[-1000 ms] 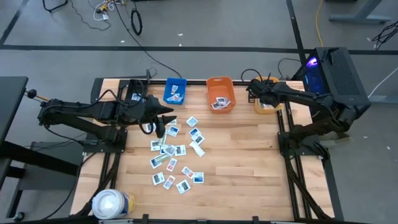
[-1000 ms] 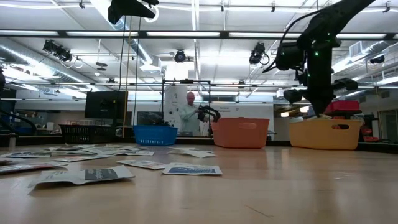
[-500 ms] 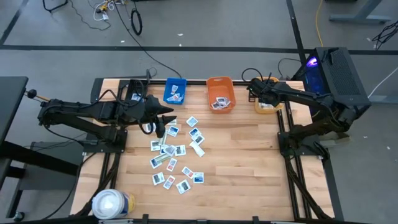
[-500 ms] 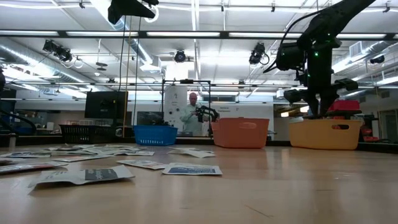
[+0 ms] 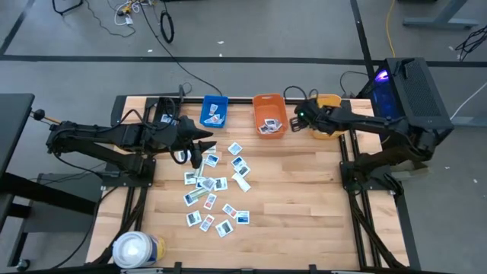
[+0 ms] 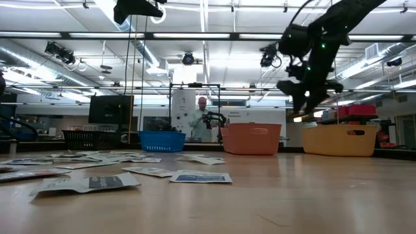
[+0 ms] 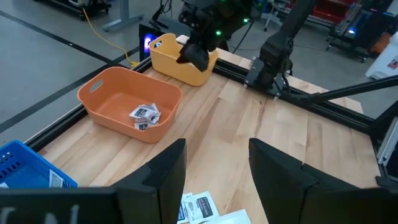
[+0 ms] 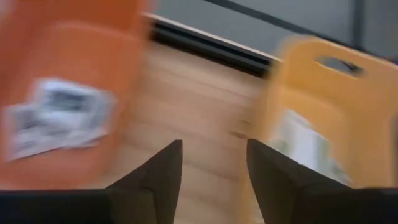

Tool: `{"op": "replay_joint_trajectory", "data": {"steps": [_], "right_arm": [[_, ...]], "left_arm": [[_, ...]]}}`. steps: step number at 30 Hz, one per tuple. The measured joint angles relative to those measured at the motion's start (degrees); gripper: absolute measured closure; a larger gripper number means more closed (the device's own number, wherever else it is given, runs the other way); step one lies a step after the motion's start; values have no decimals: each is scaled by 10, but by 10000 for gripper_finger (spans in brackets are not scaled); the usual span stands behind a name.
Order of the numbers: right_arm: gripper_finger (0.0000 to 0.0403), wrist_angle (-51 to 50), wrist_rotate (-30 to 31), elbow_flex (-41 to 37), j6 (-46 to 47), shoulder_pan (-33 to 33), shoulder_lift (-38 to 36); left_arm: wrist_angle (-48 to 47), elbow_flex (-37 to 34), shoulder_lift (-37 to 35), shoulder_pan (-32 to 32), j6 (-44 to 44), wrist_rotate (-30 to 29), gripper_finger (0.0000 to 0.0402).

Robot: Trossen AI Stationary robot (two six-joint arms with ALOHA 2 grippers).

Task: Pick & Place First Aid Supplies
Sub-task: Put the bandage into the yellow bin

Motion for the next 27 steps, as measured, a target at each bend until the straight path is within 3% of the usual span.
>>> {"op": "replay_joint_trajectory", "data": {"steps": [4, 15, 27], "right_arm": [[230, 65, -48, 0, -67, 48, -3], [236, 240, -277, 0, -210, 180, -3], [236, 274, -350, 0, -291, 295, -2]], "left_arm": [[2, 0, 0, 0, -1, 0, 223], [2, 0, 0, 0, -1, 0, 223], [5, 0, 0, 0, -1, 2, 223]]}}
